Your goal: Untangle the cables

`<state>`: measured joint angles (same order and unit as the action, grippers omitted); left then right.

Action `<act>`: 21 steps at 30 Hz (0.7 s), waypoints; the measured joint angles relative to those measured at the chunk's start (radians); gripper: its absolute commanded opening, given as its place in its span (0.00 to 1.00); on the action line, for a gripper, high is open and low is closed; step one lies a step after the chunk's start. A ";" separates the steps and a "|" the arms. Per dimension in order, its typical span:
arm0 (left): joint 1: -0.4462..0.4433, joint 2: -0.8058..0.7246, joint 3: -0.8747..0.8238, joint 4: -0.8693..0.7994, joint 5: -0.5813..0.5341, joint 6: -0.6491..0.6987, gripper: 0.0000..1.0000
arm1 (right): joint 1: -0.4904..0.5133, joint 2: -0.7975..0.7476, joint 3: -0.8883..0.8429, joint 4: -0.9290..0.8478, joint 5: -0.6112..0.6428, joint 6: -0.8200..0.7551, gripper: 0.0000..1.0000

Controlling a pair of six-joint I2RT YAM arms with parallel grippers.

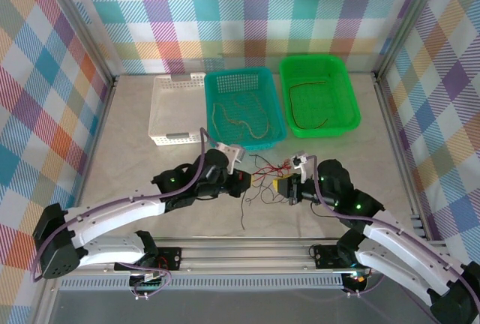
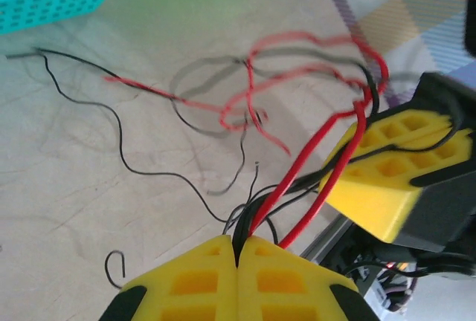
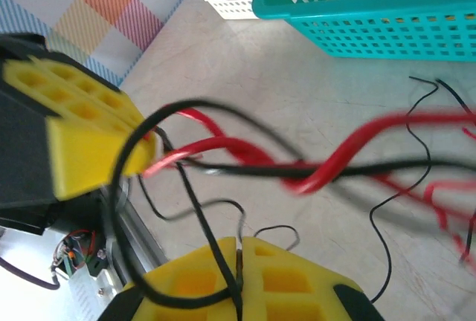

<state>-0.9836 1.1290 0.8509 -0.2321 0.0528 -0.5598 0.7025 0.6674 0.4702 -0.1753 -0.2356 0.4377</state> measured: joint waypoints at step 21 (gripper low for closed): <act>0.281 -0.280 -0.003 -0.446 -0.115 0.000 0.00 | -0.289 -0.027 0.055 -0.373 0.291 0.111 0.00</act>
<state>-0.7025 0.8490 0.8478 -0.6777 -0.0620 -0.5598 0.4137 0.6407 0.5255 -0.5488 0.0559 0.5491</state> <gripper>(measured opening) 0.042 0.073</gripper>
